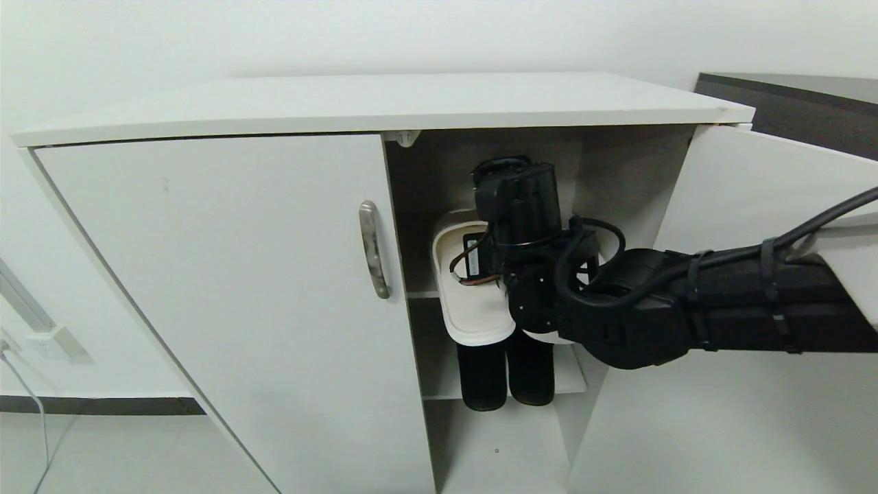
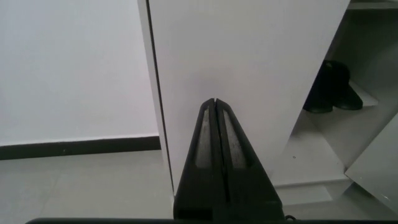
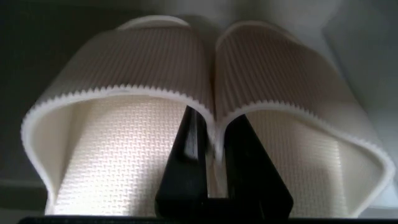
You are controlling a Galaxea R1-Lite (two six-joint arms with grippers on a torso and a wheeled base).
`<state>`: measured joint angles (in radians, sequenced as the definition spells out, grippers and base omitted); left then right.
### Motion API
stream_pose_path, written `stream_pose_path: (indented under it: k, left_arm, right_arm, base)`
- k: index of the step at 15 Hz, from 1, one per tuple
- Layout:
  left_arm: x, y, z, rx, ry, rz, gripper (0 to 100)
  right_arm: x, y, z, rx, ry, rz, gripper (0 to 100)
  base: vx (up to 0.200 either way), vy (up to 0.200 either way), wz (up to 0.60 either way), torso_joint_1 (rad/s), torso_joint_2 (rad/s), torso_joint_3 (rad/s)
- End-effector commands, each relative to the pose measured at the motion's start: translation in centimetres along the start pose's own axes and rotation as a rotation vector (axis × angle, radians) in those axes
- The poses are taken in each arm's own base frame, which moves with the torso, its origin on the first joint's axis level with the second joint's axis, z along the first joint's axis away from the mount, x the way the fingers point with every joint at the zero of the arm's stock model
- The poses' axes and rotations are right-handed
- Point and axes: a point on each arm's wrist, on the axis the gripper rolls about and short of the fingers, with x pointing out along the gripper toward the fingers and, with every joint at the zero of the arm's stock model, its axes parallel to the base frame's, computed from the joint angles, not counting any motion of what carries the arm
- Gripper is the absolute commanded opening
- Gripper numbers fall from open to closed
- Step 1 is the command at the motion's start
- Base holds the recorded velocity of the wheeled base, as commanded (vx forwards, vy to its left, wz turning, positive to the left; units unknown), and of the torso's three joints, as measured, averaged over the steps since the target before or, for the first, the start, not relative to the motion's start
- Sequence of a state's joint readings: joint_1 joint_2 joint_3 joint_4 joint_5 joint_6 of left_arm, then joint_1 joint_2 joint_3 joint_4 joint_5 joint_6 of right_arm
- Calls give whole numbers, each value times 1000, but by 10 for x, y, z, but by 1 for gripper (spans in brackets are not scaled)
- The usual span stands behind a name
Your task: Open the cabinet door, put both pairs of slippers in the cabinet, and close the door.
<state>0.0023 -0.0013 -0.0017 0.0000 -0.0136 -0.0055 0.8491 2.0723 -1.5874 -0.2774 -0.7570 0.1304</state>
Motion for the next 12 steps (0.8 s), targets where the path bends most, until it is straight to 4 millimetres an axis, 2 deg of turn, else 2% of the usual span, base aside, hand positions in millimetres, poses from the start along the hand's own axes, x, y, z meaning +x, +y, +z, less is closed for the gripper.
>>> stream_pose_path:
  k: [1,6,9,12]
  left_arm:
    - [0,0,0,-1,1,1,0]
    - [0,0,0,-2,1,1,0]
    - [0,0,0,-4,1,1,0]
    - [0,0,0,-4,1,2,0]
  right_arm:
    - [13,1,-6,-10,14,-17,0]
    - [44,0,2,-7,38,-22,0]
    - [56,2,12,31,36,-34,0]
    - [62,3,8,29,48,-27,0]
  base:
    - [0,0,0,0,0,0]
    - [0,0,0,0,0,0]
    - [0,0,0,0,0,0]
    - [0,0,0,0,0,0]
